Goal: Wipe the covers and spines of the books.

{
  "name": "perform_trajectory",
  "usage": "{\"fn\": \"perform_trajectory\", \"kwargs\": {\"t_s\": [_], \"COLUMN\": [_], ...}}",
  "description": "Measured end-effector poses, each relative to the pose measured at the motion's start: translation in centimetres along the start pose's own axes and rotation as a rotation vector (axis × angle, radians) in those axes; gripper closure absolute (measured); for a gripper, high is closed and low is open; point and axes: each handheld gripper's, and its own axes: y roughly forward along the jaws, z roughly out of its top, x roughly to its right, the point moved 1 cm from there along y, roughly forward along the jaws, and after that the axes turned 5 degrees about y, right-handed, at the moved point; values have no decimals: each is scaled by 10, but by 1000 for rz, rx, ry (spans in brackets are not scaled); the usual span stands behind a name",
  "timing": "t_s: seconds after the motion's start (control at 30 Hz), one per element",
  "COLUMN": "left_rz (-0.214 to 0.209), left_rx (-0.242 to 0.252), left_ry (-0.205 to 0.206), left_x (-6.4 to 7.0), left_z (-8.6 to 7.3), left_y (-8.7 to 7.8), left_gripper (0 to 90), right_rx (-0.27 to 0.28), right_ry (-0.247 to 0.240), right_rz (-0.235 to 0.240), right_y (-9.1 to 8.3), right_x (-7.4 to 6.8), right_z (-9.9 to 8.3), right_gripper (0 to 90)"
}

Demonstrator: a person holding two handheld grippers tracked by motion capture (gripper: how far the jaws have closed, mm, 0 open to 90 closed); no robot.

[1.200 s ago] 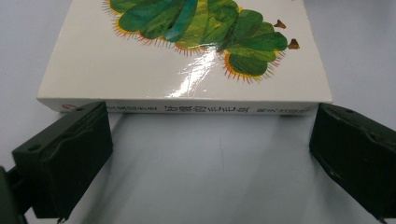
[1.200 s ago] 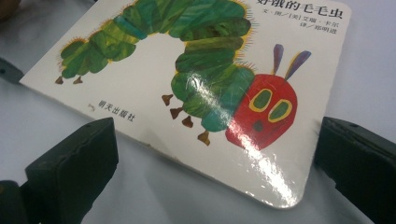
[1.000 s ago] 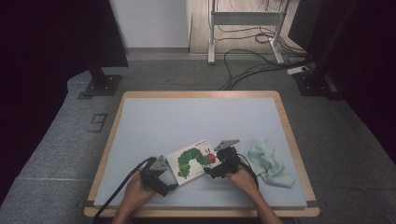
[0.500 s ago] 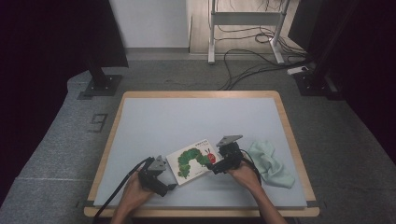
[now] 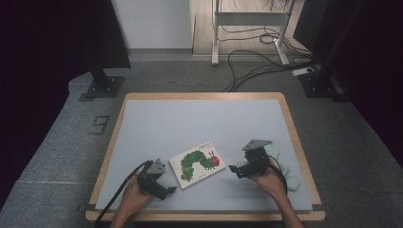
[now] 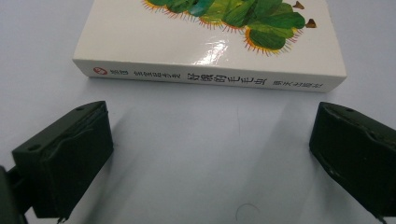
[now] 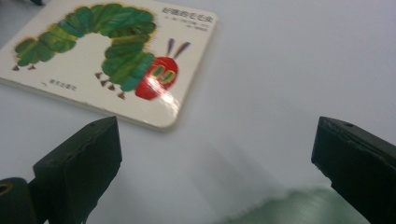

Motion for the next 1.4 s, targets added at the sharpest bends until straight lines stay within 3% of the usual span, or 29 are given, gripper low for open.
{"fn": "perform_trajectory", "kwargs": {"t_s": [0.43,0.6,0.77,0.9,0.97,1.17,1.3,1.4], "left_rz": [1,1,1,1,1,2,2,2], "left_rx": [2,2,2,2,2,1,1,1], "left_ry": [-2,-2,-3,-3,-3,-3,-2,-2], "left_x": [0,0,0,0,0,0,0,0], "left_z": [0,0,0,0,0,0,0,0], "left_y": [0,0,0,0,0,0,0,0], "left_gripper": [0,0,0,0,0,0,0,0], "right_rx": [-1,-26,-86,-108,-95,-88,-116,-114], "right_ry": [79,102,110,121,128,150,140,143], "right_rz": [-108,-144,-218,-236,-232,-254,-255,-252], "right_y": [-39,-41,-36,-34,-36,-45,-50,-51], "right_x": [38,48,59,66,69,74,69,67], "right_z": [-29,-41,-53,-62,-66,-69,-68,-69], "right_gripper": [16,16,36,142,190,424,724,775]}}
